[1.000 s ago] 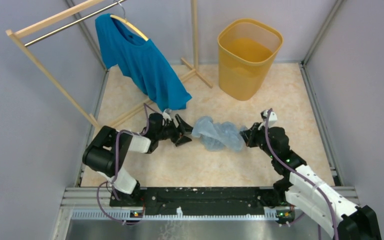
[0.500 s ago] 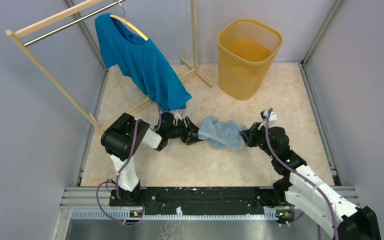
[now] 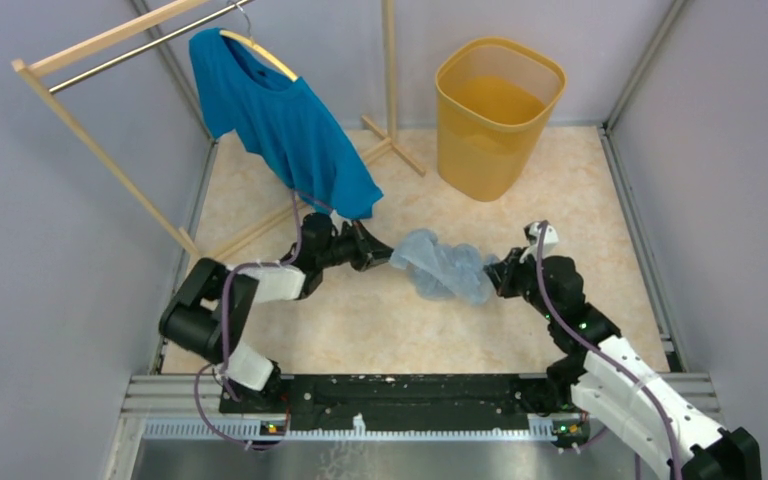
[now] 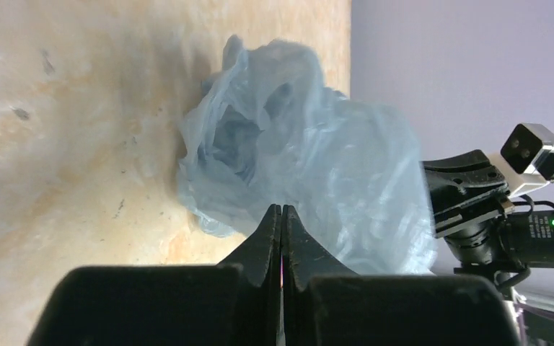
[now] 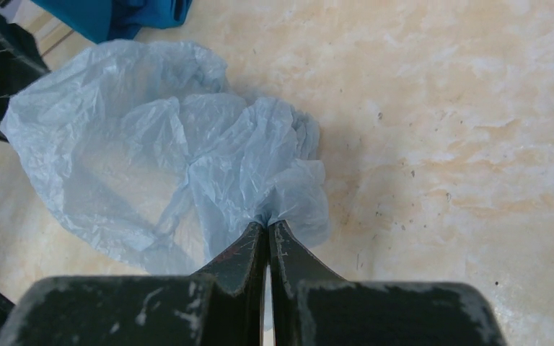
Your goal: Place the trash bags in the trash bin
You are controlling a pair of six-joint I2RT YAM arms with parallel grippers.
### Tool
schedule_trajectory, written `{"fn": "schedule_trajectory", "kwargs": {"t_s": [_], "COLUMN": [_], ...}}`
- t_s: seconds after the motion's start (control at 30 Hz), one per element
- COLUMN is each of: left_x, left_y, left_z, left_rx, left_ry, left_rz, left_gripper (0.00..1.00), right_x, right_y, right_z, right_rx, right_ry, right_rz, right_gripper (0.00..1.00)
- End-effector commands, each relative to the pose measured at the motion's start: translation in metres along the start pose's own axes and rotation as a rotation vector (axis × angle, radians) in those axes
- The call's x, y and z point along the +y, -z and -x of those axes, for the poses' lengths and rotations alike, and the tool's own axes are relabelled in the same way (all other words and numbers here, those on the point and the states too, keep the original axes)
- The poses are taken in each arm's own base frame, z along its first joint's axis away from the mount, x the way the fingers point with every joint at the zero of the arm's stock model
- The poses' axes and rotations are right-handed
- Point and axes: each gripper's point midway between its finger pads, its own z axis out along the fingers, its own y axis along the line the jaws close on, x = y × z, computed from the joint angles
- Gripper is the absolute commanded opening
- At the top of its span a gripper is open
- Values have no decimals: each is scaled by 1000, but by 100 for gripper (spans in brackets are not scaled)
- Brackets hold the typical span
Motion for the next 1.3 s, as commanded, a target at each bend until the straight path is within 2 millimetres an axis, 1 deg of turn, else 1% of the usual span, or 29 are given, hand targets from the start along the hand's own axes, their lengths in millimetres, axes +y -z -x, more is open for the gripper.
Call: {"fn": "schedule_trajectory", "kwargs": {"t_s": [0.0,0.03,0.07,0.1,0.17,0.2,0.27,0.3,0.33,0.37,0.4,0.43,0.47,0.5,0.53,0.57,0.63,0.7,0.73,0.77,0.8,0.83,0.9,0.97,1.07,1.17,1.2,1.23,1.27], "left_x": [-4,-9,-27,-42,-87,-109,-154,-170,-188,-195,-197,-195,-185,-171,-155,-137,-96,-71,-61,-53,-46,-40,-33,-32,-33,-32,-31,-31,-30], "left_y": [28,33,37,41,53,60,81,89,102,110,117,122,124,124,124,123,120,119,118,117,115,113,107,102,95,95,96,98,99], "left_z": [25,34,46,54,73,79,86,88,85,82,76,71,64,57,51,44,29,13,6,1,-4,-8,-15,-19,-21,-19,-18,-16,-15], "left_rx": [-98,-121,-153,-173,-222,-242,-287,-302,-325,-336,-345,-350,-346,-339,-330,-316,-265,-215,-192,-174,-156,-137,-99,-61,-35,-48,-56,-65,-74], "left_ry": [-202,-245,-303,-352,-470,-523,-622,-662,-702,-723,-734,-731,-716,-700,-682,-658,-593,-551,-534,-519,-506,-494,-473,-455,-433,-434,-438,-444,-448], "left_rz": [104,135,138,140,109,93,66,50,23,10,-2,-9,-4,7,24,51,124,153,159,164,164,163,148,129,108,116,124,135,147], "left_gripper": [0,0,0,0,0,0,0,0,0,0,0,4,10,16,21,24,30,36,41,49,52,55,60,63,65,69,71,72,73], "right_x": [10,11,15,19,31,41,62,73,89,104,119,132,144,153,149,144,123,99,89,79,70,67,75,89,111,147,165,192,215], "right_y": [2,1,-1,-2,-4,-3,5,11,18,24,29,30,29,27,16,10,0,-2,0,2,5,8,15,19,14,8,7,9,9], "right_z": [44,50,59,73,106,127,166,184,197,206,208,203,188,166,124,92,32,-7,-17,-21,-25,-21,-9,-2,1,16,24,43,47], "right_rx": [-95,-103,-112,-129,-158,-179,-214,-234,-256,-281,-296,-306,-290,-263,-175,-102,40,126,131,128,129,107,67,66,128,158,160,139,150], "right_ry": [30,26,28,32,60,84,124,134,146,159,169,182,203,216,192,168,90,-11,-51,-92,-120,-135,-120,-87,-47,-25,-5,43,91], "right_rz": [-10,-14,-13,-15,-15,-4,32,59,124,194,275,361,469,569,624,648,606,516,463,410,354,334,377,451,567,719,771,835,881], "right_gripper": [0,0,0,0,0,0,0,0,0,0,0,0,0,0,0,0,0,0,0,0,0,0,0,0,0,0,0,0,0]}}
